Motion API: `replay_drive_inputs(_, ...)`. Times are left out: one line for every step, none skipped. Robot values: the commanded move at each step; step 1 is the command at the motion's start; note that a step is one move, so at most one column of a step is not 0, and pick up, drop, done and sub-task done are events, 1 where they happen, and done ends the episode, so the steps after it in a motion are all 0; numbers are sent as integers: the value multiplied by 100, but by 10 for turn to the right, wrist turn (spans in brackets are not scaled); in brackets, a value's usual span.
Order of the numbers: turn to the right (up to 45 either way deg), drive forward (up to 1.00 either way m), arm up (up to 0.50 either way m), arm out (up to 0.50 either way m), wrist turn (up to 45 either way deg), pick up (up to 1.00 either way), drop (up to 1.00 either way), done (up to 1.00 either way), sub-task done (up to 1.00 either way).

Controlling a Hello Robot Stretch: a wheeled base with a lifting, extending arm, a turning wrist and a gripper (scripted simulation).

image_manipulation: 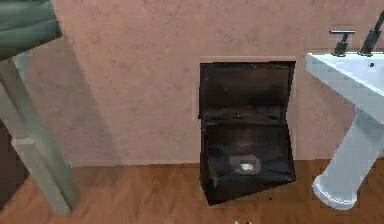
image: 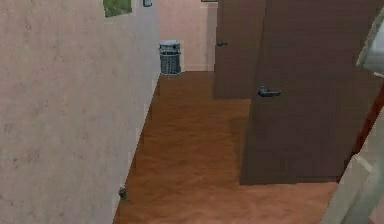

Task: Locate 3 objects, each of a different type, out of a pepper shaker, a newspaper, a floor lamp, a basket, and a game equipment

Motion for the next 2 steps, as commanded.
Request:
replay_drive_inputs(0,100,0,0,0,0,0,0,0)
replay_drive_inputs(-30,0,0,0,0,0,0,0,0)
